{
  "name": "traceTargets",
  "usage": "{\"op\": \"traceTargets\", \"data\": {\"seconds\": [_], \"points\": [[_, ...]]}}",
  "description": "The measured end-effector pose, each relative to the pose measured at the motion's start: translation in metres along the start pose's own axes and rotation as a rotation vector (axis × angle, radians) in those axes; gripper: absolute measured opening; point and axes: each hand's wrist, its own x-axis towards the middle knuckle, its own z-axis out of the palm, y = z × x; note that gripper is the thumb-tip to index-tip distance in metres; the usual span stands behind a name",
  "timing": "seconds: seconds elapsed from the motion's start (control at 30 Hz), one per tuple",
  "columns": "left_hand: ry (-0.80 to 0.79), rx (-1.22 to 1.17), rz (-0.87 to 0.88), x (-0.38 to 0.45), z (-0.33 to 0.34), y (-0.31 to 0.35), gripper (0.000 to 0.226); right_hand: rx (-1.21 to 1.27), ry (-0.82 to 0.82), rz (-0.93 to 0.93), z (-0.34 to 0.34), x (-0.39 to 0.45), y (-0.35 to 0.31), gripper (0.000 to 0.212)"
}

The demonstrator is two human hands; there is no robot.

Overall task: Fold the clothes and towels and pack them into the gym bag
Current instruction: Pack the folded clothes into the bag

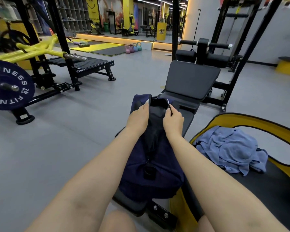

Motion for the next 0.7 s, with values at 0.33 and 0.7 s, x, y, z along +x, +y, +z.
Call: {"op": "traceTargets", "data": {"seconds": [0.33, 0.7], "points": [[-0.049, 0.11, 0.073, 0.014, -0.004, -0.015, 0.075, -0.058, -0.016, -0.027, 0.015, 0.004, -0.002, 0.047], [-0.306, -0.187, 0.026, -0.001, 0.069, -0.059, 0.046, -0.33, -0.485, -0.04, 0.044, -0.01, 0.074, 0.047]]}}
